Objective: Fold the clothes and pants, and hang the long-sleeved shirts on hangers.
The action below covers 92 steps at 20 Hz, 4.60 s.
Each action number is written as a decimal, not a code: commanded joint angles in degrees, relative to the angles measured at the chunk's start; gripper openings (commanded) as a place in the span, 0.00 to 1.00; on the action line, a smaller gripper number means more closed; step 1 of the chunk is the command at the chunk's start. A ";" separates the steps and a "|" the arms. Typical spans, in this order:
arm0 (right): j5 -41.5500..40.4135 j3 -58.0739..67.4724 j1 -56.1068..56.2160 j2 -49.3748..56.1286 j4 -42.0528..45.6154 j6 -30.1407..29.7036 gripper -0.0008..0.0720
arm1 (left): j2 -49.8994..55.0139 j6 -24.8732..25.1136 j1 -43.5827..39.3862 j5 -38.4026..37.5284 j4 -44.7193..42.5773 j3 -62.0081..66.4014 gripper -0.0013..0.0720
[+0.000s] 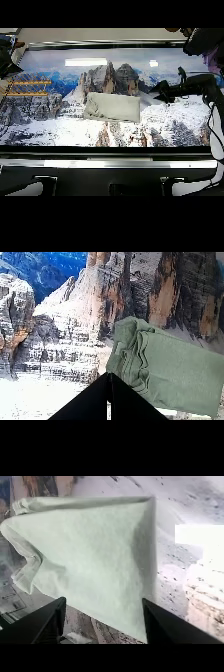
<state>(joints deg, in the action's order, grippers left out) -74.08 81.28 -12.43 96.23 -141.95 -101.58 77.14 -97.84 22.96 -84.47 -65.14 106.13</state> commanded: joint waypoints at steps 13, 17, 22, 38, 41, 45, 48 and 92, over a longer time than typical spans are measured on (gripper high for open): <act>1.18 -2.21 6.56 12.07 -1.73 -7.23 0.75 | 0.07 0.98 0.04 0.02 -0.02 0.00 0.04; 3.19 -2.23 8.70 12.74 -1.73 -7.19 0.51 | 0.52 0.96 0.04 0.02 0.00 0.00 0.04; 3.63 -1.68 9.46 12.31 -5.03 -7.63 0.06 | 0.98 0.96 0.04 0.04 0.00 0.00 0.04; 7.89 27.71 -3.41 12.11 -0.68 12.83 0.06 | 0.98 0.96 0.04 -0.02 0.00 0.00 0.04; 11.41 32.04 -8.44 12.11 -0.04 16.81 0.06 | 0.98 0.74 0.04 -0.04 0.02 0.00 0.04; 18.21 34.42 -14.01 12.04 0.17 22.21 0.06 | 0.98 0.74 0.04 -0.11 0.13 0.00 0.04; 21.31 34.42 -17.38 11.89 0.55 24.33 0.06 | 0.98 0.74 0.04 -0.13 0.13 0.00 0.04; -27.58 4.90 -24.87 4.70 74.53 40.19 0.06 | 0.98 0.72 -1.27 -2.75 0.11 0.00 0.04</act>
<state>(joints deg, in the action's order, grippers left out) -102.50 89.84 -37.30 102.21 -70.70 -60.51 78.08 -97.14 21.76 -87.26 -65.04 106.13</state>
